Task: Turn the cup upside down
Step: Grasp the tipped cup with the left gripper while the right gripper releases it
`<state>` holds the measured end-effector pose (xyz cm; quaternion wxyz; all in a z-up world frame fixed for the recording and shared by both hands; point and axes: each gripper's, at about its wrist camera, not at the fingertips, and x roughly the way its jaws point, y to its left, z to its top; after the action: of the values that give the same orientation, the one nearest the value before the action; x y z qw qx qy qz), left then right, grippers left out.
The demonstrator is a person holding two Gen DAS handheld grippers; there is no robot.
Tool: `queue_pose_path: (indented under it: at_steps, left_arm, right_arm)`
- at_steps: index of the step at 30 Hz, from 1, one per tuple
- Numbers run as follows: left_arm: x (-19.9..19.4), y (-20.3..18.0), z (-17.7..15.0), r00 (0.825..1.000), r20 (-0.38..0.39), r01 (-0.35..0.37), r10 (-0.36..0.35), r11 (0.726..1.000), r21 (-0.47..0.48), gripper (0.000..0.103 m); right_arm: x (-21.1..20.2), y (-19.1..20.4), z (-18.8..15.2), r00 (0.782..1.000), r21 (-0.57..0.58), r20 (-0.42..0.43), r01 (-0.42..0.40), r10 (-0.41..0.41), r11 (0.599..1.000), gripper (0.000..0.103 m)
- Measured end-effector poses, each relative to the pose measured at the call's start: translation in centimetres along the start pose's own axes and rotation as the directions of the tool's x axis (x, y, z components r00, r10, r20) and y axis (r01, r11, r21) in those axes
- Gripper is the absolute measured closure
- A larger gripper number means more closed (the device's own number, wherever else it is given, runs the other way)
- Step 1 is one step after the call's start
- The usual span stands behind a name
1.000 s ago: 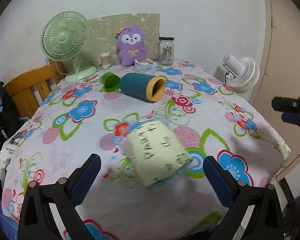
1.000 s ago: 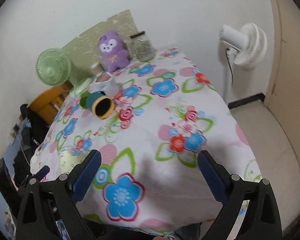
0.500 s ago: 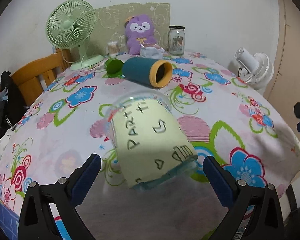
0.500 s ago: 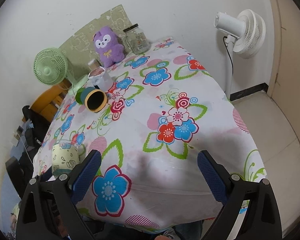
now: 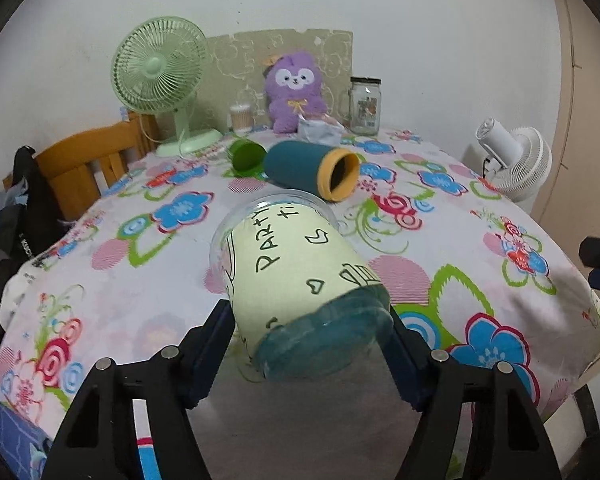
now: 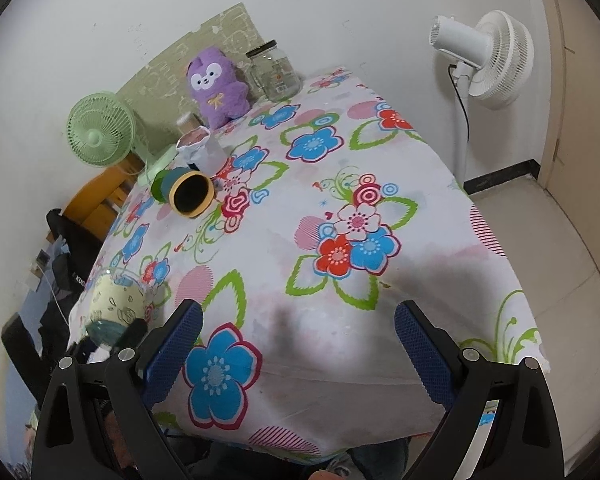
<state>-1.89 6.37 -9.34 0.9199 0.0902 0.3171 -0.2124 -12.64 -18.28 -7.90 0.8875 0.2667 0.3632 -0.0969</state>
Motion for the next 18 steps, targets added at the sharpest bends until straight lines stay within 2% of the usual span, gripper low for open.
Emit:
queue_pose_path:
  at_steps: [5, 11, 13, 16, 18]
  left_arm:
    - [-1.2, 2.2, 1.7, 0.997, -0.056, 0.052, -0.054, 0.998, -0.023, 0.030]
    - [-3.2, 3.9, 3.5, 0.993, -0.090, 0.082, -0.078, 0.996, 0.037, 0.032]
    - [-3.6, 4.4, 4.1, 0.987, -0.129, 0.103, -0.095, 0.993, 0.059, 0.032]
    - [-3.9, 5.0, 4.7, 0.968, -0.220, 0.146, -0.119, 0.983, 0.110, 0.032]
    - [-3.8, 5.3, 4.9, 0.943, -0.300, 0.186, -0.143, 0.975, 0.120, 0.032]
  right_arm:
    - [0.5, 1.1, -0.2, 1.000, -0.025, -0.009, -0.018, 0.018, 1.000, 0.005]
    - [1.1, 2.6, -0.4, 0.999, -0.056, -0.024, -0.048, 0.047, 0.997, 0.005]
    - [1.2, 3.2, -0.6, 0.998, -0.071, -0.030, -0.056, 0.054, 0.996, 0.005]
    - [1.3, 3.9, -0.8, 0.997, -0.089, -0.036, -0.068, 0.065, 0.994, 0.005]
    - [1.4, 4.4, -0.9, 0.997, -0.097, -0.042, -0.073, 0.070, 0.993, 0.005]
